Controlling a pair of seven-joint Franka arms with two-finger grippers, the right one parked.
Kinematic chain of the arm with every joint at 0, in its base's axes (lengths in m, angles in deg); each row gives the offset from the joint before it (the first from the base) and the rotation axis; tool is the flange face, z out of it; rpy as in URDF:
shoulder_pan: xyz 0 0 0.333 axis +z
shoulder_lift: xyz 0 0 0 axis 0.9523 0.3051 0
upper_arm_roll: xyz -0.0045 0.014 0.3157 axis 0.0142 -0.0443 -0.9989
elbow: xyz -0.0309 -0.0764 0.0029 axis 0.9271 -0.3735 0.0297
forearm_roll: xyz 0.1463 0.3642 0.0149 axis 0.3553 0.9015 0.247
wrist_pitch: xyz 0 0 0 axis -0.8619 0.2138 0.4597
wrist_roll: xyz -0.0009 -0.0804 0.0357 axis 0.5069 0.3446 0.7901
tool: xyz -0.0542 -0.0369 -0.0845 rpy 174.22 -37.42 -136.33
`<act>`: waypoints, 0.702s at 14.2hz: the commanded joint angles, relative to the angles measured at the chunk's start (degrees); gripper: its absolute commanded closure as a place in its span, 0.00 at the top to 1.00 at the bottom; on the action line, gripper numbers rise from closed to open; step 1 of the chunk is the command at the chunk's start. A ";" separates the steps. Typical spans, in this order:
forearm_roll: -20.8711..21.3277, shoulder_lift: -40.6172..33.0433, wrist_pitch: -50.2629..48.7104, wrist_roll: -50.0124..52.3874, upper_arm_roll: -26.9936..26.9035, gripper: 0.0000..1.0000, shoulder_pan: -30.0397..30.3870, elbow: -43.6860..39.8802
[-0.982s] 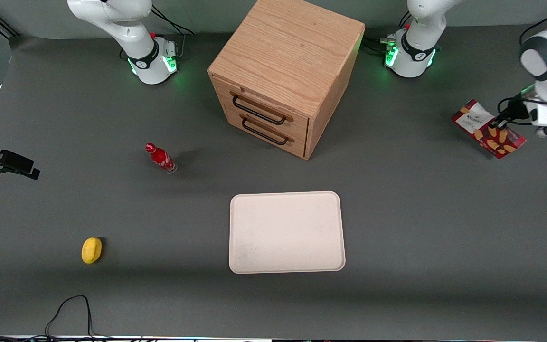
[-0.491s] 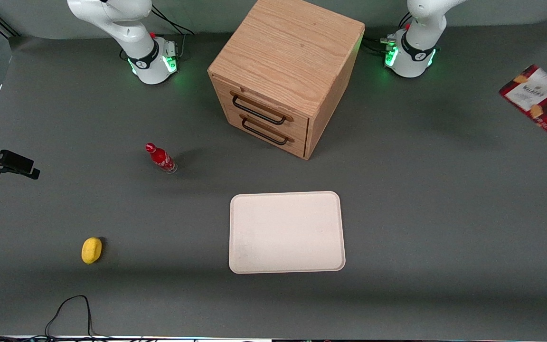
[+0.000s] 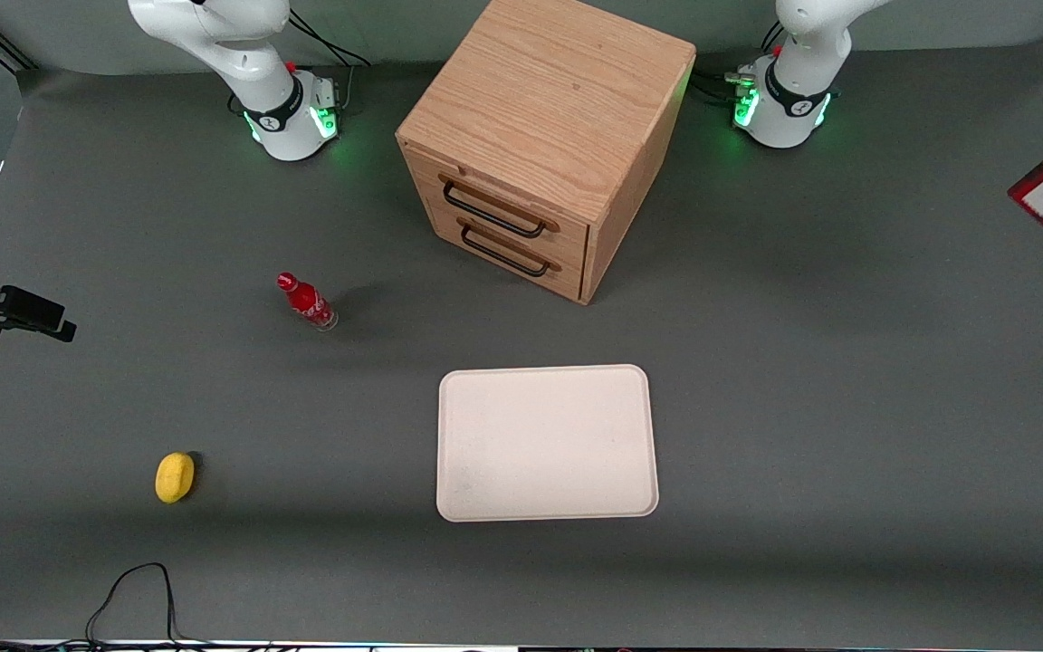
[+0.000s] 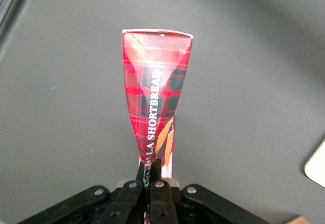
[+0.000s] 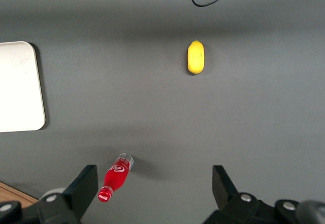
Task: Place red cookie box on tray
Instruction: 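Lift the box with the left gripper, tilting it upright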
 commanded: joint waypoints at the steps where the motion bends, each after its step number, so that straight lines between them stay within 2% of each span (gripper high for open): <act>1: 0.64 12.95 -9.89 -0.04 2.92 0.00 -4.43 -18.27; 3: 0.90 17.39 -11.78 0.32 3.03 0.00 -9.97 -23.00; 5: 1.17 19.42 -10.92 0.49 3.20 0.00 -15.16 -23.46; 6: 1.25 22.47 -10.65 2.93 3.03 0.00 -21.19 -25.63; 8: 1.43 27.84 -10.82 3.65 3.20 0.00 -27.19 -31.51; 10: 4.31 32.41 -10.56 5.75 2.85 0.00 -34.49 -35.83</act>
